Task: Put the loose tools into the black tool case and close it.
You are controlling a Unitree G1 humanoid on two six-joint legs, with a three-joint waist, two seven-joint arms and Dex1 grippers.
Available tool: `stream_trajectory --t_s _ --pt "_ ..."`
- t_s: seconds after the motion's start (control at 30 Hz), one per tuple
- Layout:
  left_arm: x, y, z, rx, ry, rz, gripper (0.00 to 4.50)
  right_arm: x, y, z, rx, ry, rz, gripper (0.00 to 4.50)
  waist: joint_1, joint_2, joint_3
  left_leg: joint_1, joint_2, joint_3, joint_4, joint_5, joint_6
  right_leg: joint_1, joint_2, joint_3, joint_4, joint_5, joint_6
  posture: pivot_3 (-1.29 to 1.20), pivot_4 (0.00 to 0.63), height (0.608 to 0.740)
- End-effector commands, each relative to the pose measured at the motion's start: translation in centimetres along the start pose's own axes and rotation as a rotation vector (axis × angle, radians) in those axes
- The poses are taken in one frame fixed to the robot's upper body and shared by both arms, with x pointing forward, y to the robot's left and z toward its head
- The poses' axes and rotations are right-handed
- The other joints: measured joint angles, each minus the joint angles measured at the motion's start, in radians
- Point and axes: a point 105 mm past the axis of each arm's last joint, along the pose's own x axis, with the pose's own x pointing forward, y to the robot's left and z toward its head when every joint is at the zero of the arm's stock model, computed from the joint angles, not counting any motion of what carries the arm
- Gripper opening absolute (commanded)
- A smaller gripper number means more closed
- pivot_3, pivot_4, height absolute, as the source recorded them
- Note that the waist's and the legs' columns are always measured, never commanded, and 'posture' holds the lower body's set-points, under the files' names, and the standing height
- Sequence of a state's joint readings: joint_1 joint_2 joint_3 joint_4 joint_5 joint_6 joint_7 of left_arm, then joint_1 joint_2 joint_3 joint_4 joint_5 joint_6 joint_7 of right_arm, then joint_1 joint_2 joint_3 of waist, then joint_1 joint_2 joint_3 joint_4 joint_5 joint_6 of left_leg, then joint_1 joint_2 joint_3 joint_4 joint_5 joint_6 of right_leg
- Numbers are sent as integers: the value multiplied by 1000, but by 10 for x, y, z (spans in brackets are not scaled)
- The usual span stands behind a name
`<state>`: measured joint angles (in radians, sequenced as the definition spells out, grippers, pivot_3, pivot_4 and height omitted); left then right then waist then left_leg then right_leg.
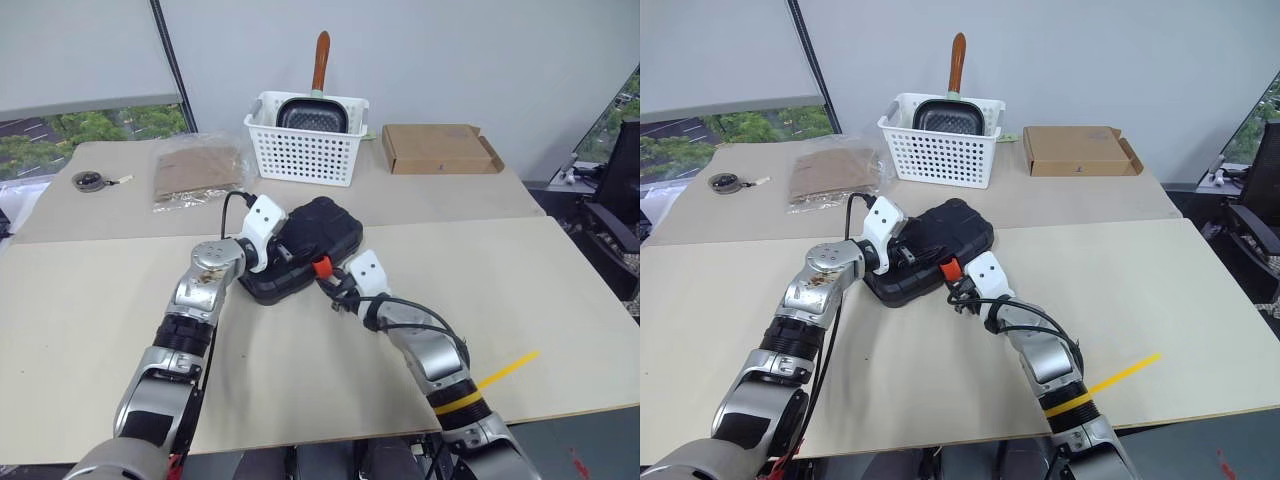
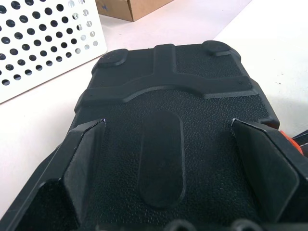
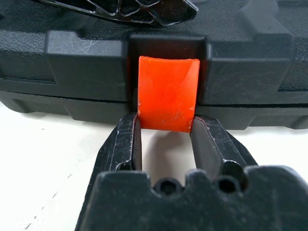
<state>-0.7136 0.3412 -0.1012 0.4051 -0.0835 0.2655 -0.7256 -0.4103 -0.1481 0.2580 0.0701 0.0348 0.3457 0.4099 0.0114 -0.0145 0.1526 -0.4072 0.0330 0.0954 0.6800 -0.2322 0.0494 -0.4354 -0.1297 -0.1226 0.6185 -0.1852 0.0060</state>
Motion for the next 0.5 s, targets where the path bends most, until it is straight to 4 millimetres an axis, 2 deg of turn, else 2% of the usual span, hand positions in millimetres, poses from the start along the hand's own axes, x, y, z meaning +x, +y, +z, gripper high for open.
stream_trajectory --t_s 0.03,0.07,0.1,0.17,0.43,0.5 --pt "1 -16 -42 -50 144 -49 4500 2 -11 40 -50 -110 -30 1214 0 0 0 0 0 0 0 0 0 0 0 0 0 0 0 0 150 700" --pt "2 -16 -42 -50 144 -49 4500 2 -11 39 -40 -103 -29 1214 0 0 0 0 0 0 0 0 0 0 0 0 0 0 0 0 150 700" --pt "2 -16 -42 -50 144 -49 4500 1 -11 37 -30 -91 -31 2240 0 0 0 0 0 0 0 0 0 0 0 0 0 0 0 0 150 700" --pt "2 -16 -41 -52 142 -48 4500 -4 -10 31 -20 -62 -16 2725 0 0 0 0 0 0 0 0 0 0 0 0 0 0 0 0 150 700" --pt "3 -15 -42 -59 143 -46 4500 -29 -10 19 9 18 -7 2725 3 1 -1 0 0 -1 -1 -1 1 2 0 0 -4 0 0 0 150 700" --pt "4 -17 -42 -60 141 -48 4500 -30 -9 20 21 18 -9 2196 2 2 -1 0 0 -1 -1 -2 0 2 0 0 -5 0 0 0 150 700"
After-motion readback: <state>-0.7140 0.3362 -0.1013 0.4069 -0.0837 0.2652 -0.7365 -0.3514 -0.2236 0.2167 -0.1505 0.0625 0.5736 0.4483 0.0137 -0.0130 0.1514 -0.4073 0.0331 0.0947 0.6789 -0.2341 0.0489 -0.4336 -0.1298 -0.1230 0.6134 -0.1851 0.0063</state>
